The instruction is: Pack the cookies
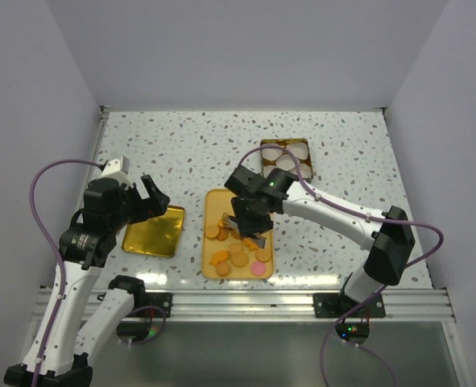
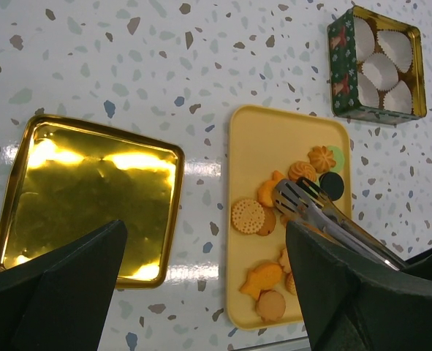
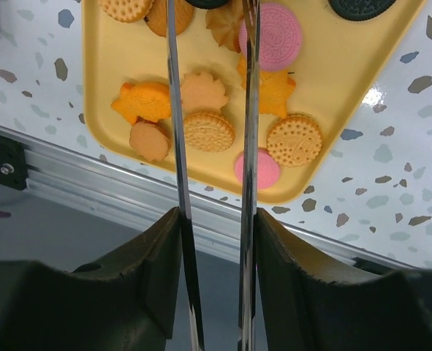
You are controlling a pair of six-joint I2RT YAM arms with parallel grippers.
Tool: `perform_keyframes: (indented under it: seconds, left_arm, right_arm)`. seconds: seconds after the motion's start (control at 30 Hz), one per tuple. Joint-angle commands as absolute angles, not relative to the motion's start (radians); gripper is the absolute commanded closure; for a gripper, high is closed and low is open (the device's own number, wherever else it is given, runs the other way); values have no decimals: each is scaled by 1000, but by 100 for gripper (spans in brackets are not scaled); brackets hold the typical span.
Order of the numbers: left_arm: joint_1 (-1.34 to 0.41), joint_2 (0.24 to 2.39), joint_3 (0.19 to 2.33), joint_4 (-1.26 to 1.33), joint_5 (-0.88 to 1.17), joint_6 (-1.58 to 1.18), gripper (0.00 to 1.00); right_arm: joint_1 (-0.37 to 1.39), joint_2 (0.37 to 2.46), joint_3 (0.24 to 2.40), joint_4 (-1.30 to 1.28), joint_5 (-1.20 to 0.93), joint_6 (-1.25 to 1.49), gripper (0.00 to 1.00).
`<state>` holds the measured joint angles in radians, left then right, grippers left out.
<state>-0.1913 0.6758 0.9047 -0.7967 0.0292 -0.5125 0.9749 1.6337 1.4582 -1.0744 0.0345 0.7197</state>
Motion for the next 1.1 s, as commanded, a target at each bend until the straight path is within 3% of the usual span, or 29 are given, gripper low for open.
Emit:
perform_keyframes:
  seconds: [0.0, 0.4, 0.7, 1.07]
  left_arm:
    - [-195, 667, 902, -811, 23, -499, 4]
    - [-195, 680, 904, -801, 46, -502, 4]
    - [-195, 715, 931, -793, 52, -494, 4]
    - [-195, 776, 996, -795, 21, -477, 4]
  right_arm:
    - [979, 1605, 1483, -1095, 84, 735, 57]
    - [942, 1649, 1821, -1264, 190, 681, 57]
    - [675, 1744, 1979, -1269, 164, 555, 58]
    - [496, 1983, 2181, -1243, 150, 471, 58]
